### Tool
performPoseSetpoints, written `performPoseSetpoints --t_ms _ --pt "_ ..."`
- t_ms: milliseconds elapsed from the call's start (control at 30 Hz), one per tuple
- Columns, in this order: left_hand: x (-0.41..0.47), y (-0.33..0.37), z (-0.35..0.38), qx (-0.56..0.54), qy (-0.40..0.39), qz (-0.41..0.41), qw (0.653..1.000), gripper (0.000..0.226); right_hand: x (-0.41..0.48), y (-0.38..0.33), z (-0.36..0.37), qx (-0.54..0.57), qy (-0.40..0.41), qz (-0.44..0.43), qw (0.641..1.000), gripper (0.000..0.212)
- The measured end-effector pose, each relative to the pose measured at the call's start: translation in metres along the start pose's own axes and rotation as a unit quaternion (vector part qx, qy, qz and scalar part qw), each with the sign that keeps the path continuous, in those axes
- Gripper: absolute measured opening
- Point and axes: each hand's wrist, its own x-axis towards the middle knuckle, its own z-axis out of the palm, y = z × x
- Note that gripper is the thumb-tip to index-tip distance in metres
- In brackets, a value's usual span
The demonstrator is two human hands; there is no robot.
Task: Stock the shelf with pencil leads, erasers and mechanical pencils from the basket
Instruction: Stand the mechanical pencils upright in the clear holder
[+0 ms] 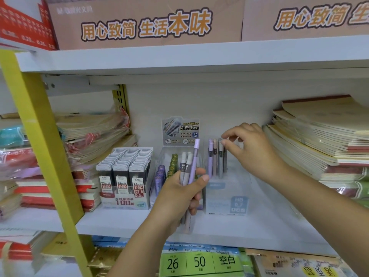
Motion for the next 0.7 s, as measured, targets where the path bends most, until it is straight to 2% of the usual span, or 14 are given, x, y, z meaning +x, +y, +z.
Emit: performPoseSetpoints --t_ms 100,167,267,367,467,500,567,700 --pt "-0.004 0.006 -0.002 0.0 -0.037 0.0 0.999 0.01 -0.008 -0.019 -0.007 0.151 -0.048 0.039 0.987 0.009" --pt "-0.008 0.009 -0.001 0.013 -0.066 -0.001 0.998 0.015 -0.013 -0.034 -0.01 0.263 -0.094 0.082 0.957 0.012" --pt "-0.012 0.01 0.001 0.018 -0.096 -0.006 0.995 0.013 -0.019 -0.047 -0.008 0.342 -0.123 0.11 0.925 0.012" --pt "-0.017 0.009 -0.001 0.022 -0.11 -0.007 0.994 0.008 -0.017 -0.048 -0.012 0.405 -0.075 0.154 0.898 0.003" --pt "-0.019 0.007 -0.006 0.019 -0.084 -0.014 0.996 0.004 -0.01 -0.038 -0.025 0.484 0.038 0.216 0.847 0.004" --pt "-0.018 0.007 -0.008 0.016 -0.064 -0.017 0.998 0.006 -0.008 -0.034 -0.029 0.475 0.078 0.214 0.85 0.004" --pt "-0.017 0.007 -0.01 0.009 -0.027 -0.022 0.999 0.013 -0.006 -0.025 -0.033 0.415 0.111 0.174 0.886 0.008" --pt "-0.013 0.006 -0.006 0.009 0.015 -0.016 1.0 0.017 -0.007 -0.016 -0.016 0.256 0.003 0.09 0.963 0.012"
